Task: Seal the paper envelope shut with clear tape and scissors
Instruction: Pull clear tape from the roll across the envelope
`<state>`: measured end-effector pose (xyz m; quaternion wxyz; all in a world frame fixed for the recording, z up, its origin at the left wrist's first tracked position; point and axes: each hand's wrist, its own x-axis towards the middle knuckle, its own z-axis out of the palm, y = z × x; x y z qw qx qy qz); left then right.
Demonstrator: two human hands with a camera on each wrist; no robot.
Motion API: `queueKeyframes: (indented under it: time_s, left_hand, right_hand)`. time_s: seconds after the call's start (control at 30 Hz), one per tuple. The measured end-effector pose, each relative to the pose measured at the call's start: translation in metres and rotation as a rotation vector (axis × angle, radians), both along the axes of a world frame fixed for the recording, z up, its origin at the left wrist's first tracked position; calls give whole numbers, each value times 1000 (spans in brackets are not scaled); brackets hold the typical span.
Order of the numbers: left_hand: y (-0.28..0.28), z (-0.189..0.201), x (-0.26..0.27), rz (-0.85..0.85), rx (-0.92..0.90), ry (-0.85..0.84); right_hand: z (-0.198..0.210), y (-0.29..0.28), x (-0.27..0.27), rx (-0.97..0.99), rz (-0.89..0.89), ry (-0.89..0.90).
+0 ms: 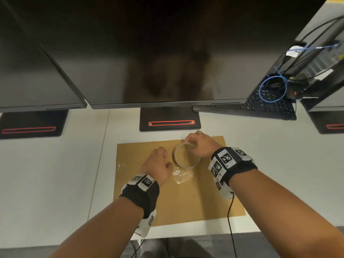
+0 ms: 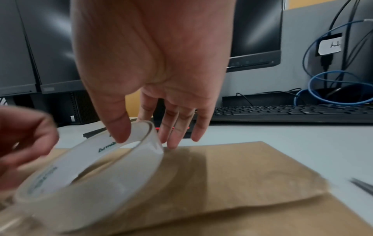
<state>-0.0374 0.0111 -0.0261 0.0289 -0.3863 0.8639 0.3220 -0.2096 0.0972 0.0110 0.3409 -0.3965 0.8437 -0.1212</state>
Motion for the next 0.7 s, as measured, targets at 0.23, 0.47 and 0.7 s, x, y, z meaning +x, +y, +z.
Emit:
queueKeyframes:
  time_s: [0.23, 0.47, 0.7]
  left_hand:
    - [29, 13, -35, -500, -315, 99]
    - [56, 10, -57, -614, -347, -174]
    - [57, 2, -57, -570, -335, -172]
  right_hand:
    - [-2, 51, -16, -93, -182, 108]
    - [-12, 122, -31, 101, -554, 303]
    - [-29, 145, -31, 153, -571, 241]
